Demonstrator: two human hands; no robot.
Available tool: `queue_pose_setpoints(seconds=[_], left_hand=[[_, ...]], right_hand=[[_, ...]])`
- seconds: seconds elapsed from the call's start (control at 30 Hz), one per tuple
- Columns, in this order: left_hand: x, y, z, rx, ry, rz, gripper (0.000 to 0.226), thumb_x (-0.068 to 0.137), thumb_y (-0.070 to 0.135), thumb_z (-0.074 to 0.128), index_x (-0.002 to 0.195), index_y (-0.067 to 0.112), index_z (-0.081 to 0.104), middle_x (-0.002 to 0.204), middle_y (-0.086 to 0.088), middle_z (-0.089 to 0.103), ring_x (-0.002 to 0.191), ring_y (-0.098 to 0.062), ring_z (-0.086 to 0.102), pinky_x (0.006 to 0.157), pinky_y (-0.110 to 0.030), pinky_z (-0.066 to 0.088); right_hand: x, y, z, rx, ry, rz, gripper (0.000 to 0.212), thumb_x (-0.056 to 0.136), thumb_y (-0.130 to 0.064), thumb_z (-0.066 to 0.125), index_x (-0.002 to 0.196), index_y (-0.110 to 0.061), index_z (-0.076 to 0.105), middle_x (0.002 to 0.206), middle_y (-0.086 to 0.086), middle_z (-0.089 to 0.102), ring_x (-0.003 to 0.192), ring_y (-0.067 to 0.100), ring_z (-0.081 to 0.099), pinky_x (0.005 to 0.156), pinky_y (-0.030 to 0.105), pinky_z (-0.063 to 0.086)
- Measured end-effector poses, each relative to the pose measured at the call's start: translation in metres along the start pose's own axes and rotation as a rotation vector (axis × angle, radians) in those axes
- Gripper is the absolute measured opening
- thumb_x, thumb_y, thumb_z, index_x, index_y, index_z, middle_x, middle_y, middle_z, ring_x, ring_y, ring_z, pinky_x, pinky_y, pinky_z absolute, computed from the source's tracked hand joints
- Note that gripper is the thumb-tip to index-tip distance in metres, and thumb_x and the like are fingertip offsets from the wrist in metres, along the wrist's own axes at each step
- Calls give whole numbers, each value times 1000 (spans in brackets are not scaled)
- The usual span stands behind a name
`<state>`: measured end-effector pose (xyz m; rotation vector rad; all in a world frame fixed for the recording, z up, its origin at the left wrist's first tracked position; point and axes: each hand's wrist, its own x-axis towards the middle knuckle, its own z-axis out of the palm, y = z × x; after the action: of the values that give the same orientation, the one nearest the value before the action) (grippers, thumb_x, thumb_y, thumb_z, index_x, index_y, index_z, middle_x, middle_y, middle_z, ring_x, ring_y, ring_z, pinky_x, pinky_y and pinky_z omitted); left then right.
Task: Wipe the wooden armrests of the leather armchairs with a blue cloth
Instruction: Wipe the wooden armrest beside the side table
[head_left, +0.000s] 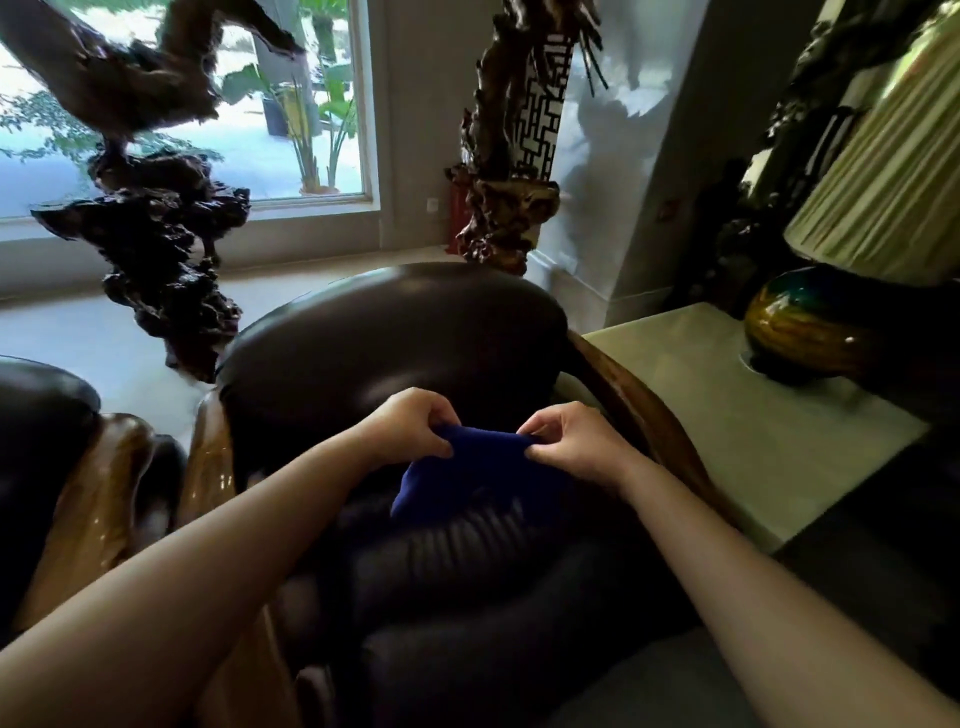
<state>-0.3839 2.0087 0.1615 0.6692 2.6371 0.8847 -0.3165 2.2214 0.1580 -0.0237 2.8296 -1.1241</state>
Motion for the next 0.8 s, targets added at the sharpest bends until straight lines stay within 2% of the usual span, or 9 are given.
queue_pose_setpoints(seconds=[0.17, 0.33, 0.5, 0.63, 0.7, 0.8], left_hand=[[42, 89, 65, -39, -55, 74, 19, 67, 7, 69, 84, 16, 67, 74, 5, 62, 71, -11, 57, 64, -22, 44], [98, 139, 110, -92, -85, 106, 19, 67, 7, 69, 79, 21, 65, 71, 8, 62, 68, -8, 58, 59, -17, 44], [171, 157, 147, -88, -84, 121, 19, 69, 12, 70, 86, 19, 67, 76, 8, 61, 73, -9, 58, 59, -15, 42], [243, 159, 173, -126, -58, 90, 21, 68, 13, 71, 86, 21, 66, 80, 7, 62, 76, -10, 58, 63, -17, 42], [274, 164, 186, -150, -43, 60, 20, 67, 11, 71, 81, 24, 64, 76, 11, 60, 73, -9, 57, 58, -15, 41], [316, 173, 201, -179, -43, 21, 22, 69, 9, 70, 80, 26, 63, 77, 9, 61, 72, -7, 57, 59, -15, 42]], right_hand=[[-41, 81, -75, -7, 51, 70, 15, 78, -14, 66, 86, -27, 69, 78, -7, 70, 75, 10, 68, 69, 28, 56], [-42, 149, -126, 5, 101, 127, 16, 79, -17, 65, 92, -23, 70, 88, 0, 73, 80, 12, 68, 71, 33, 58], [-6, 212, -160, 1, 94, 154, 14, 80, -19, 66, 93, -23, 68, 86, -7, 67, 79, 7, 64, 61, 20, 54], [48, 264, -186, -16, 91, 188, 15, 79, -21, 64, 93, -28, 67, 87, -10, 67, 83, 8, 64, 71, 32, 58], [75, 287, -200, -45, 88, 213, 16, 77, -21, 64, 92, -27, 68, 91, -6, 70, 86, 12, 64, 76, 38, 58], [110, 319, -219, -66, 99, 225, 16, 75, -21, 64, 87, -29, 69, 89, -7, 71, 84, 11, 65, 76, 39, 57]])
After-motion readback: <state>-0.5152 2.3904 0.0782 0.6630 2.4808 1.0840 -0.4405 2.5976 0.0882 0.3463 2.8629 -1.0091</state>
